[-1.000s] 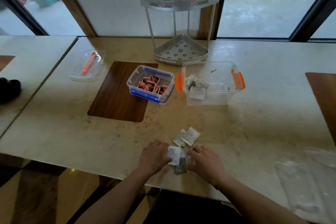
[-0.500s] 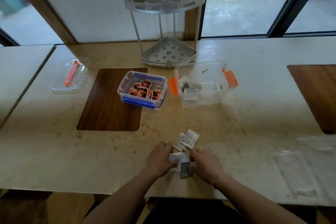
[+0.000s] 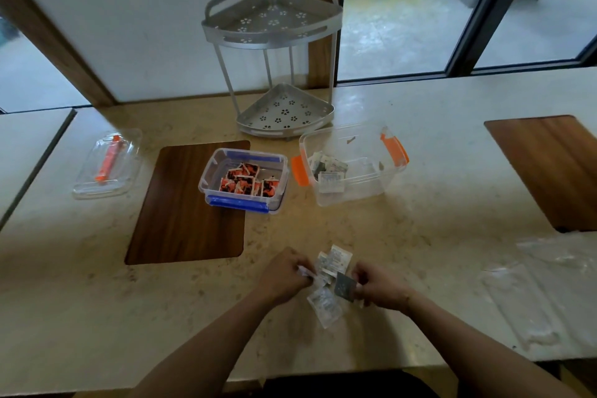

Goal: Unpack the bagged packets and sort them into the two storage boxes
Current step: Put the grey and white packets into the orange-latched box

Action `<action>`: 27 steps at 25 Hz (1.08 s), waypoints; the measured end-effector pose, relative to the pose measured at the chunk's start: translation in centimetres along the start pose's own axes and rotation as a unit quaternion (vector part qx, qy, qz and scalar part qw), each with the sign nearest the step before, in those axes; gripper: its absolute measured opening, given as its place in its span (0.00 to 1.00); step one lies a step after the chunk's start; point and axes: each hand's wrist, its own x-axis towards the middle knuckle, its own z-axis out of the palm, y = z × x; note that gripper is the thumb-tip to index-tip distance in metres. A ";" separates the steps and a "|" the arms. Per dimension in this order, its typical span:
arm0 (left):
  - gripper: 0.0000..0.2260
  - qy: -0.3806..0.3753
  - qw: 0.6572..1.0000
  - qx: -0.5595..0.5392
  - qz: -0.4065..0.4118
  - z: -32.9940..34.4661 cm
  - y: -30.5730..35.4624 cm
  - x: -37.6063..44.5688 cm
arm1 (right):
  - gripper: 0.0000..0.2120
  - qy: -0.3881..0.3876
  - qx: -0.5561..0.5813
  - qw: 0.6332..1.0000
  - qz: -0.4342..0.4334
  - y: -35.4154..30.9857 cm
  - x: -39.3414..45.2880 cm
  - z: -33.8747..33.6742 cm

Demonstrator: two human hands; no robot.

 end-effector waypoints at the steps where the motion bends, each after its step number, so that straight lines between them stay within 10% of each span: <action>1: 0.04 0.006 1.000 -0.008 0.000 -0.2 0.3 0.3 | 0.08 0.005 0.012 1.000 0.000 -0.1 0.0 -0.2; 16: 0.30 -0.086 0.991 0.053 -0.091 0.6 1.7 4.2 | 0.17 0.024 -0.253 0.966 -0.037 -3.9 4.1 -2.6; 27: 0.13 -0.072 0.987 0.125 -0.076 1.3 1.4 5.2 | 0.10 0.043 -0.385 0.913 -0.126 -2.9 5.8 -3.0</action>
